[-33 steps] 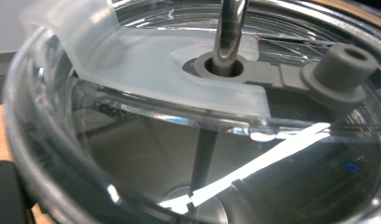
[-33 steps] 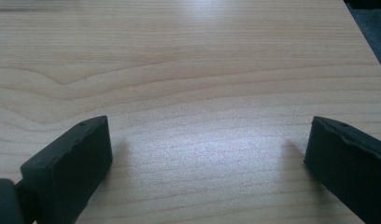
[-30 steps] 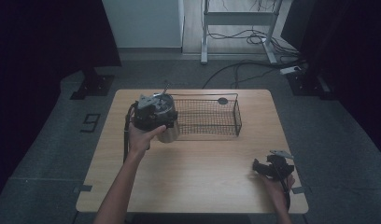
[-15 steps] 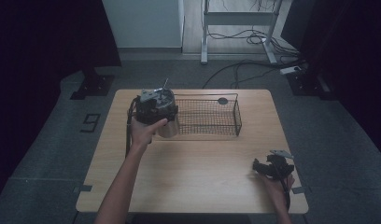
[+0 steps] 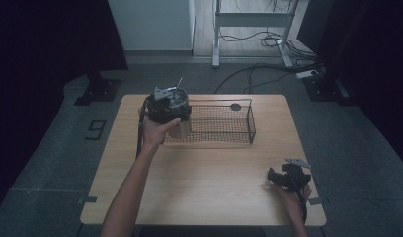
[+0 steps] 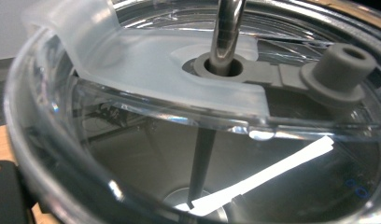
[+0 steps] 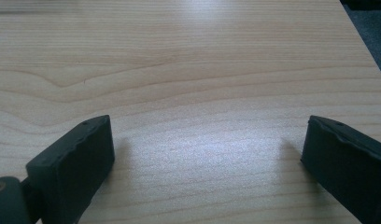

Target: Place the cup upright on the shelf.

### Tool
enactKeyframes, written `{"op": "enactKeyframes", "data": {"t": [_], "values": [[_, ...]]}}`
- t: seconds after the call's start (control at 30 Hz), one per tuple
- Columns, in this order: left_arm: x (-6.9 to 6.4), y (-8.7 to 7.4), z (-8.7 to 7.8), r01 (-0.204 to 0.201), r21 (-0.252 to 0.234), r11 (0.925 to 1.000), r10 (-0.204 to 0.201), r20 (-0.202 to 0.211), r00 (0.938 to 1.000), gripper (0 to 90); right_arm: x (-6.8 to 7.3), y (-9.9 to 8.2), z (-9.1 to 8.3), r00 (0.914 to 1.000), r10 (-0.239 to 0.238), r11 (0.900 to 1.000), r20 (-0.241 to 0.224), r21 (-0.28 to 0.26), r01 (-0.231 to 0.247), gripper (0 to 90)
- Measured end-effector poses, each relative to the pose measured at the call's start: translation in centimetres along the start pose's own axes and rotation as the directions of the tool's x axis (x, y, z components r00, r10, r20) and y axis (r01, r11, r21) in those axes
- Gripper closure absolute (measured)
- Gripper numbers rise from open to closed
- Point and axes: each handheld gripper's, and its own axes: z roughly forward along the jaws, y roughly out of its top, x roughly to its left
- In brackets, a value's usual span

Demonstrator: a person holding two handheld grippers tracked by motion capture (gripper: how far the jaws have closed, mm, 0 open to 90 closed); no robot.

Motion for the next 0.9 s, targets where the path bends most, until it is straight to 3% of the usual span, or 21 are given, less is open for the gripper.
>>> {"op": "enactKeyframes", "data": {"t": [0.43,0.6,0.9], "values": [[0.8,0.7,2.2,0.002,0.018,0.9998,-0.002,-0.032,0.9995,3.7,0.0,0.0,0.0,1.0,0.003,1.0,0.001,-0.001,-0.003,3.0],[1.0,0.8,2.9,-0.006,-0.005,1.0,0.005,-0.046,0.9989,3.8,0.0,0.0,0.0,1.0,0.002,1.0,0.001,-0.001,-0.002,3.1],[1.3,1.1,4.8,0.005,0.023,0.9997,-0.003,-0.064,0.9979,3.8,0.0,0.0,0.0,1.0,0.003,1.0,0.002,-0.002,-0.003,3.2]]}}
